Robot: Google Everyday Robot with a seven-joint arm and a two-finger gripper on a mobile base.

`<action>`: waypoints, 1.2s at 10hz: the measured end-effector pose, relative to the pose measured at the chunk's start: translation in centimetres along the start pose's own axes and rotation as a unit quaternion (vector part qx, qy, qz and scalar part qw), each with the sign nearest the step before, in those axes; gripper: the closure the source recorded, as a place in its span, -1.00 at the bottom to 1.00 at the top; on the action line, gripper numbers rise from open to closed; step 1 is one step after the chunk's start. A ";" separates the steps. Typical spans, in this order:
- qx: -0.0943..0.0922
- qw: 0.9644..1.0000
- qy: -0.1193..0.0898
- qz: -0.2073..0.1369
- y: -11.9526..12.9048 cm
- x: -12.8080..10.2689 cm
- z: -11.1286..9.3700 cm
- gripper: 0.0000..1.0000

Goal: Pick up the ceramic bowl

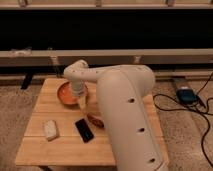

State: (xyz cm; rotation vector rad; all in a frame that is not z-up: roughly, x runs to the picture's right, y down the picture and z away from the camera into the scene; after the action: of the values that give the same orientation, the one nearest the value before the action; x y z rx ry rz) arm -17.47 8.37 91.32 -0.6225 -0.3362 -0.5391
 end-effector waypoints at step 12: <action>0.048 0.999 -0.001 0.009 -0.3 1.2 -2.8 1.00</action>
State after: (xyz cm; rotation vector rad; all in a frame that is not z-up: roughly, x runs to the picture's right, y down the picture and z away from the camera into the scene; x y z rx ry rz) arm -16.31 6.00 89.88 -0.5333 -0.3555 -0.5025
